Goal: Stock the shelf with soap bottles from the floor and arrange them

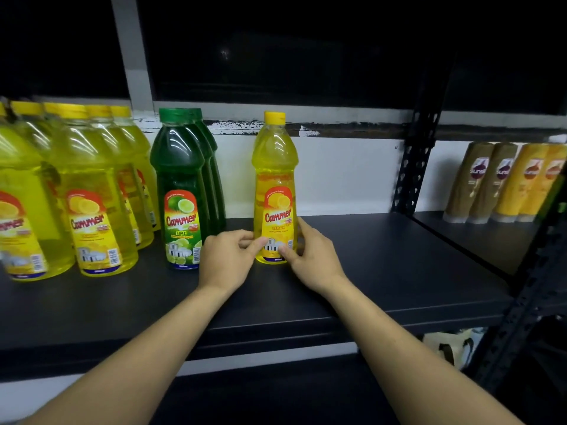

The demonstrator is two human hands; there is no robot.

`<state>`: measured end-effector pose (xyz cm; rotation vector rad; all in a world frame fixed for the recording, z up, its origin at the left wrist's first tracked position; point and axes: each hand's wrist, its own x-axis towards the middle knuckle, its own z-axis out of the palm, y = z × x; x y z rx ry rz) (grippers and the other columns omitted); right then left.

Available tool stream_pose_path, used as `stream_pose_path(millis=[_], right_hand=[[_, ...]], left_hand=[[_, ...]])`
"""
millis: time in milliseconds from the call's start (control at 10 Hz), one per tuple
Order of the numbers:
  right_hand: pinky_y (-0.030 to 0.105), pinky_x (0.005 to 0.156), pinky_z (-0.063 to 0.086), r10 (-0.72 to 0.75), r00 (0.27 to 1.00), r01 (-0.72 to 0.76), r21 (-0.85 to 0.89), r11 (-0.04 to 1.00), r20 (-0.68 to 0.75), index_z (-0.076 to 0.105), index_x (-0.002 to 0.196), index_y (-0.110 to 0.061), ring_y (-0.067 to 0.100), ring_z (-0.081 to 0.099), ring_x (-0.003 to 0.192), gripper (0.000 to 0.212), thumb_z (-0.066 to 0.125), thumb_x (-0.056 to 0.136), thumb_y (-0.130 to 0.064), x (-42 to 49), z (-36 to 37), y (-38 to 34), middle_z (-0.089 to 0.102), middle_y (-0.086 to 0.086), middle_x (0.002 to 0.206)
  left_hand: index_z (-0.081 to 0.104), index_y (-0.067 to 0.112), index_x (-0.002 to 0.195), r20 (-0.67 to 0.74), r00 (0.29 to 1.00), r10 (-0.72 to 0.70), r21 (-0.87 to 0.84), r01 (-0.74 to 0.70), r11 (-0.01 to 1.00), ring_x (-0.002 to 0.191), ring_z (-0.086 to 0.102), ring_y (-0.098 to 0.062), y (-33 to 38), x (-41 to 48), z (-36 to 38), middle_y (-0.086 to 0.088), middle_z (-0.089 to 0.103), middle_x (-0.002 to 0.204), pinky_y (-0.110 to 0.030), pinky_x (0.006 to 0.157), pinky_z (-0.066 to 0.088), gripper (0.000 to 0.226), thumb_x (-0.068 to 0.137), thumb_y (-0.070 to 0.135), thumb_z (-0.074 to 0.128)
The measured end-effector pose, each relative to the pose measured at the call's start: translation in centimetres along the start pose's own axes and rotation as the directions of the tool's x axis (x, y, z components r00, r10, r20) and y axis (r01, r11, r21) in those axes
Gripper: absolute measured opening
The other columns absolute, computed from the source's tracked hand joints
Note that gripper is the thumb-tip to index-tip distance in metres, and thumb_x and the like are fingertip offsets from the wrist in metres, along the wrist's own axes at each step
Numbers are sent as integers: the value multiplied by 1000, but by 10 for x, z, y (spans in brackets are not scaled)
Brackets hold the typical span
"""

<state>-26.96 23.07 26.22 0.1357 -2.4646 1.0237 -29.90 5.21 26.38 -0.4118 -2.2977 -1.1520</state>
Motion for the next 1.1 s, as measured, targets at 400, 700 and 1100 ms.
stream_pose_path(millis=[400, 700, 1100], right_hand=[[42, 89, 57, -80, 989, 75, -43, 996, -122, 49, 134, -34, 14, 63, 109, 50, 72, 89, -35, -1, 5, 5, 65, -7, 122], [43, 87, 58, -95, 989, 93, -26, 995, -117, 50, 132, -38, 14, 65, 105, 49, 72, 88, -42, 1, 5, 8, 65, -10, 119], [11, 75, 51, 85, 959, 28, 390, 921, -271, 69, 107, -19, 6, 71, 86, 27, 80, 83, -18, -55, -64, -33, 74, -4, 98]], left_hand=[[63, 23, 119, 21, 999, 33, -35, -32, 999, 80, 69, 1, 2, 2, 4, 13, 68, 112, -27, 71, 58, 53, 77, 51, 79], [61, 22, 123, 38, 999, 34, 14, -35, 999, 77, 70, 0, 1, 2, 5, 9, 70, 109, -25, 68, 56, 51, 83, 52, 74], [69, 41, 113, 103, 993, 64, -190, -43, 981, 103, 61, 12, 23, -106, -41, 31, 65, 111, -17, 94, 48, 39, 77, 37, 84]])
